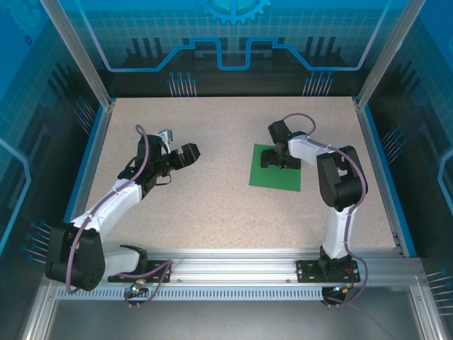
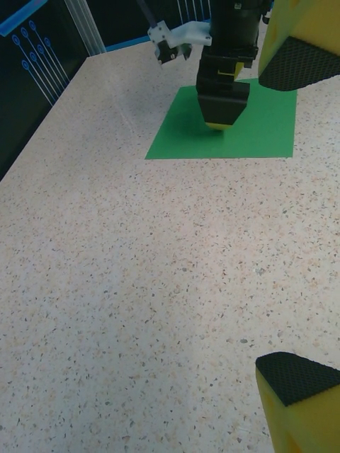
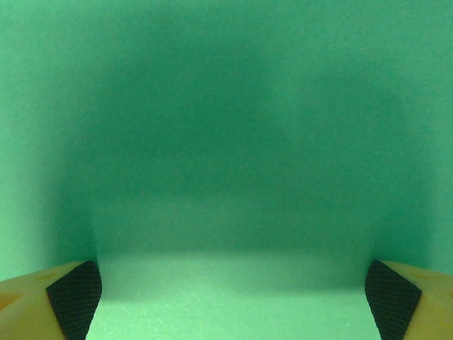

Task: Fold a paper plane with a square sheet of paper (fold left side to right side)
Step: Move the square sheet of paper to the center of the table.

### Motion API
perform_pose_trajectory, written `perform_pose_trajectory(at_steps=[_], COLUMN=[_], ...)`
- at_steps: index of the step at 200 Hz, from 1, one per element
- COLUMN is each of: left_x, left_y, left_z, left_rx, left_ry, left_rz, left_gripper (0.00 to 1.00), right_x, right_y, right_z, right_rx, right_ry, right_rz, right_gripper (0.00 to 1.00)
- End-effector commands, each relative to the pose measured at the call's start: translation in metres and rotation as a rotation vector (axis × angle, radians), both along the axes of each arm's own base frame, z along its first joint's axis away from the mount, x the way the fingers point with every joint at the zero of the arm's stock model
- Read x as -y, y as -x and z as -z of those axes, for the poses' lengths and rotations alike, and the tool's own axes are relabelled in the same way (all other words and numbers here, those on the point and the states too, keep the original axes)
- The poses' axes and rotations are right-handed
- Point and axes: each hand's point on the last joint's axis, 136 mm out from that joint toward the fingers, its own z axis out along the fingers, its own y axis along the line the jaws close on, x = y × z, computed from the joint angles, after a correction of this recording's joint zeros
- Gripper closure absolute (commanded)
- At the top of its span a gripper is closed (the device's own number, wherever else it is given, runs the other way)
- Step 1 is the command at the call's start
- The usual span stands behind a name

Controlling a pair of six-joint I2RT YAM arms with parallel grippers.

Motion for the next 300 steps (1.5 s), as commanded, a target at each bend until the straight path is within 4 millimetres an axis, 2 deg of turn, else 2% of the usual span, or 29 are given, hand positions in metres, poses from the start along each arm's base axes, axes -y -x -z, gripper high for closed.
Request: perform_pose_trajectory(at_steps=[1,30,70,134,152,175,196,216,242,272,300], left_x=[-0.001,-0.004,-0.006,-0.005,-0.004,0.000,0.007,0.021,0.052,0.097,0.128], left_y=[0.001,0.000,-0.001,-0.002,-0.003,-0.003,-0.003,-0.001,0.006,0.024,0.039], left_z=[-0.008,-0.008,-0.008,-0.008,-0.006,-0.002,0.004,0.010,0.020,0.040,0.062], left_rx=[0.007,0.003,0.000,-0.010,-0.018,-0.040,-0.076,-0.126,-0.224,-0.353,-0.443], left_ry=[-0.009,-0.017,-0.028,-0.025,-0.015,0.007,0.036,0.077,0.142,0.173,0.165], left_rz=[-0.012,-0.024,-0.034,-0.037,-0.038,-0.027,-0.004,0.064,0.204,0.355,0.430], left_gripper=[0.01,0.01,0.01,0.01,0.01,0.01,0.01,0.05,0.10,0.16,0.26], right_x=[-0.007,-0.018,-0.044,-0.113,-0.128,-0.137,-0.143,-0.143,-0.125,-0.101,-0.088], right_y=[0.014,0.025,0.042,0.071,0.074,0.072,0.064,0.055,0.044,0.031,0.019], right_z=[0.006,0.011,0.009,0.006,0.005,0.000,-0.018,-0.041,-0.058,-0.052,-0.041], right_rx=[-0.056,-0.087,-0.106,-0.114,-0.114,-0.105,-0.059,-0.004,0.044,0.042,0.032], right_ry=[0.014,-0.015,-0.073,-0.149,-0.155,-0.173,-0.206,-0.219,-0.197,-0.165,-0.163], right_rz=[-0.006,-0.015,-0.007,-0.066,-0.101,-0.116,-0.135,-0.159,-0.172,-0.177,-0.167], right_gripper=[0.00,0.00,0.00,0.00,0.00,0.00,0.00,0.00,0.00,0.00,0.00])
